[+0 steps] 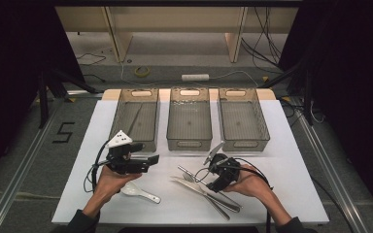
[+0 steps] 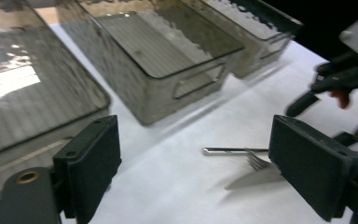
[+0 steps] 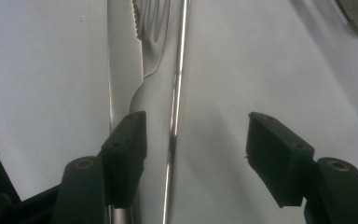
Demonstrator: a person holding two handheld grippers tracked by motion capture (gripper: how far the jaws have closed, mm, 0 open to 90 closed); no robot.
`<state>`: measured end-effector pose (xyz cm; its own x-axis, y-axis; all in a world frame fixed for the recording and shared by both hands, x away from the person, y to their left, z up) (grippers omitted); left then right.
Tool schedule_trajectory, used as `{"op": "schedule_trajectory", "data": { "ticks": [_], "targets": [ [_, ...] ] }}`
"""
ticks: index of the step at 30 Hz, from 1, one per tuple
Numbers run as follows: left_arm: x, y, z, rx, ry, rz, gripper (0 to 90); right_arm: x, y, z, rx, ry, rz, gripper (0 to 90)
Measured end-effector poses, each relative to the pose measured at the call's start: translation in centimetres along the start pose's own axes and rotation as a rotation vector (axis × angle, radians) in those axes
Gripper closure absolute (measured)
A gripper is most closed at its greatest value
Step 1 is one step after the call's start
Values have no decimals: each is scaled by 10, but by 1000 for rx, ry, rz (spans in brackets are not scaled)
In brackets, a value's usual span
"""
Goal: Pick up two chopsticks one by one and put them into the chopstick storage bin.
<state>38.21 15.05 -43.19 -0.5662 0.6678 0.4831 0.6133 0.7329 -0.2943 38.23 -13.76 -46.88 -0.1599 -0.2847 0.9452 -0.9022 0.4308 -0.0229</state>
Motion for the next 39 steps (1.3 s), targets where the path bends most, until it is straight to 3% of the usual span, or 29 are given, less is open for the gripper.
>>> {"op": "schedule_trajectory", "data": {
  "ticks": [8,13,25,39],
  "targets": [
    [3,-10,10,-71,5,-22,158,-5,1,-6,22,39,0,437],
    [7,-13,11,-67,-15,-19,159,-7,1,-7,51,56,-6,522],
    [15,-18,17,-70,-45,-11,158,-11,3,-7,71,82,-14,639],
    [12,-20,19,-89,-28,-12,159,-17,7,-9,93,118,-30,738]
  ]
}}
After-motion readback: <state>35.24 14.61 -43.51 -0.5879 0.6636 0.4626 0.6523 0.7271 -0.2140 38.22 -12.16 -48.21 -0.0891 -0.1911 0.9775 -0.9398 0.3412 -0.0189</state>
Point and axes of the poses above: each handheld gripper's, and its own axes: x roughly backward along the jaws, z roughly out of its underside, y roughly to its left, the point moved 3 cm from there along -x, roughly forward along the jaws, and after that the axes turned 4 degrees about x, right-handed, at the moved point
